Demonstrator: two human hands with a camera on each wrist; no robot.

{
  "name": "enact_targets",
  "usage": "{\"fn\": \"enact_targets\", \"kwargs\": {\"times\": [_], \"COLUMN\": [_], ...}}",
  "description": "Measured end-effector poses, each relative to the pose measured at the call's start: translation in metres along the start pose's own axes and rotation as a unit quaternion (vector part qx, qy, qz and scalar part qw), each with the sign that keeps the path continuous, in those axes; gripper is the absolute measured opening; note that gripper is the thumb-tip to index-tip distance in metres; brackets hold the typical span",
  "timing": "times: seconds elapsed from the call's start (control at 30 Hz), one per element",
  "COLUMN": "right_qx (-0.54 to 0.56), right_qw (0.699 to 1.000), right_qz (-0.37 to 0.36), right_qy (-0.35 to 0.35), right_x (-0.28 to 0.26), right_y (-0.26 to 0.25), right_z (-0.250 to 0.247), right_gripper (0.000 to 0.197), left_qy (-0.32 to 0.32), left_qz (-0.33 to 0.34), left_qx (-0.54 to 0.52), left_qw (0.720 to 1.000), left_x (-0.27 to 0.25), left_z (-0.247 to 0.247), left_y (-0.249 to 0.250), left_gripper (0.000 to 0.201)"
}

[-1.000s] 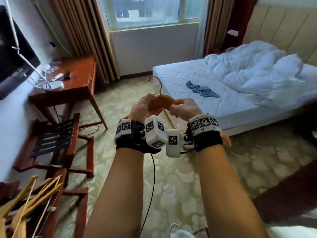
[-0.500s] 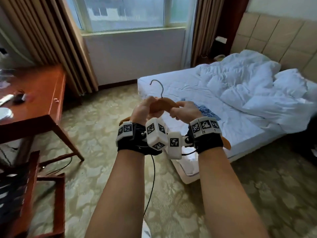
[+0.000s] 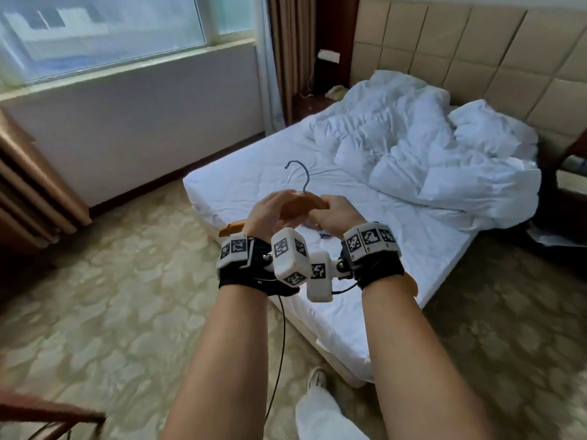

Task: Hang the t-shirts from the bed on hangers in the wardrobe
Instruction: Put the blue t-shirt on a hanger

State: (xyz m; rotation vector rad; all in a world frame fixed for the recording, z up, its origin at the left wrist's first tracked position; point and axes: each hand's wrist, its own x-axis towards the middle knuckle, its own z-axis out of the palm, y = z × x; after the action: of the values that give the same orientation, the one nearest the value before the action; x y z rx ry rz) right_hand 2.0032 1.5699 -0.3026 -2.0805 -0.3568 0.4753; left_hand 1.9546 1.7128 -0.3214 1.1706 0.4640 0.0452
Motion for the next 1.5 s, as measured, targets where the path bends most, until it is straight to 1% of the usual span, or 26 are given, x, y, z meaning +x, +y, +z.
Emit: {"fn": "enact_targets", "kwargs": {"times": [0.1, 0.13, 0.2, 0.3, 0.37, 0.43, 0.47, 0.53, 0.6, 0.7, 0.73, 0.83, 0.87, 0.93, 0.97, 1.03, 1.07, 1.13, 1.2, 1.23, 1.27, 1.3, 1.37, 1.4, 1.47, 1.5], "right_qx": [0.019, 0.027, 0.044, 0.045, 0.038, 0.039, 0.037, 0.035, 0.044, 0.062, 0.072, 0.100, 0.104, 0.108, 0.100, 0.078, 0.066, 0.048, 0.036, 0.033, 0.034, 0.041, 0.062, 0.072, 0.085, 0.090], "right_qw": [1.000, 1.000, 0.999, 0.998, 0.997, 0.996, 0.997, 0.996, 0.993, 0.984, 0.980, 0.964, 0.956, 0.940, 0.935, 0.930, 0.929, 0.926, 0.925, 0.925, 0.925, 0.925, 0.922, 0.921, 0.919, 0.917], "right_qz": [-0.002, 0.000, 0.012, 0.046, 0.066, 0.074, 0.072, 0.076, 0.093, 0.134, 0.153, 0.219, 0.239, 0.277, 0.291, 0.312, 0.320, 0.332, 0.341, 0.342, 0.343, 0.344, 0.347, 0.347, 0.349, 0.351], "right_qy": [-0.009, -0.014, -0.016, -0.016, -0.021, -0.014, -0.004, 0.023, 0.050, 0.098, 0.104, 0.117, 0.134, 0.169, 0.179, 0.178, 0.176, 0.172, 0.166, 0.161, 0.158, 0.158, 0.161, 0.161, 0.162, 0.167], "right_x": [0.063, 0.086, 0.130, 0.192, 0.227, 0.260, 0.276, 0.309, 0.340, 0.386, 0.403, 0.447, 0.459, 0.483, 0.494, 0.513, 0.522, 0.540, 0.555, 0.562, 0.568, 0.574, 0.582, 0.584, 0.588, 0.588], "right_y": [0.004, 0.005, 0.010, 0.017, 0.023, 0.035, 0.043, 0.061, 0.083, 0.117, 0.130, 0.170, 0.181, 0.208, 0.217, 0.229, 0.236, 0.248, 0.264, 0.271, 0.276, 0.285, 0.303, 0.310, 0.322, 0.329], "right_z": [-0.012, -0.017, -0.029, -0.052, -0.068, -0.083, -0.088, -0.097, -0.101, -0.101, -0.100, -0.096, -0.095, -0.091, -0.088, -0.083, -0.081, -0.074, -0.064, -0.058, -0.052, -0.046, -0.033, -0.028, -0.019, -0.016], "right_gripper": [0.006, 0.004, 0.003, 0.015, 0.020, 0.020, 0.019, 0.018, 0.019, 0.028, 0.026, 0.010, 0.017, 0.045, 0.047, 0.034, 0.030, 0.031, 0.031, 0.030, 0.032, 0.038, 0.053, 0.052, 0.044, 0.044], "left_qy": [0.012, 0.009, -0.005, -0.034, -0.072, -0.100, -0.099, -0.099, -0.084, -0.047, -0.038, -0.009, -0.004, 0.000, 0.001, 0.001, -0.002, -0.002, -0.007, -0.017, -0.034, -0.062, -0.089, -0.094, -0.075, -0.069], "left_qz": [-0.007, -0.010, -0.023, -0.040, -0.051, -0.063, -0.070, -0.091, -0.109, -0.128, -0.142, -0.194, -0.217, -0.263, -0.279, -0.312, -0.325, -0.352, -0.378, -0.391, -0.407, -0.419, -0.437, -0.443, -0.465, -0.466], "left_qx": [-0.017, -0.005, 0.027, 0.043, 0.072, 0.116, 0.139, 0.182, 0.230, 0.278, 0.293, 0.328, 0.334, 0.339, 0.343, 0.352, 0.356, 0.366, 0.386, 0.413, 0.438, 0.462, 0.472, 0.478, 0.466, 0.449], "left_qw": [1.000, 1.000, 0.999, 0.998, 0.993, 0.986, 0.983, 0.974, 0.963, 0.951, 0.945, 0.925, 0.917, 0.903, 0.897, 0.882, 0.876, 0.862, 0.841, 0.822, 0.800, 0.779, 0.761, 0.753, 0.749, 0.759], "left_x": [0.063, 0.085, 0.129, 0.195, 0.235, 0.273, 0.290, 0.329, 0.373, 0.438, 0.460, 0.521, 0.537, 0.568, 0.582, 0.607, 0.617, 0.638, 0.656, 0.665, 0.671, 0.673, 0.675, 0.673, 0.674, 0.673], "left_z": [0.010, 0.014, 0.024, 0.038, 0.052, 0.065, 0.069, 0.076, 0.073, 0.059, 0.052, 0.029, 0.022, 0.007, 0.001, -0.012, -0.018, -0.031, -0.046, -0.056, -0.065, -0.067, -0.069, -0.068, -0.068, -0.066], "left_y": [0.011, 0.015, 0.026, 0.042, 0.048, 0.053, 0.054, 0.054, 0.046, 0.023, 0.014, -0.016, -0.025, -0.047, -0.059, -0.082, -0.092, -0.114, -0.135, -0.151, -0.162, -0.168, -0.177, -0.179, -0.194, -0.201], "left_gripper": [0.035, 0.030, 0.029, 0.033, 0.039, 0.030, 0.023, 0.022, 0.024, 0.016, 0.013, 0.010, 0.008, 0.008, 0.011, 0.018, 0.019, 0.022, 0.025, 0.024, 0.026, 0.030, 0.030, 0.026, 0.025, 0.025]}}
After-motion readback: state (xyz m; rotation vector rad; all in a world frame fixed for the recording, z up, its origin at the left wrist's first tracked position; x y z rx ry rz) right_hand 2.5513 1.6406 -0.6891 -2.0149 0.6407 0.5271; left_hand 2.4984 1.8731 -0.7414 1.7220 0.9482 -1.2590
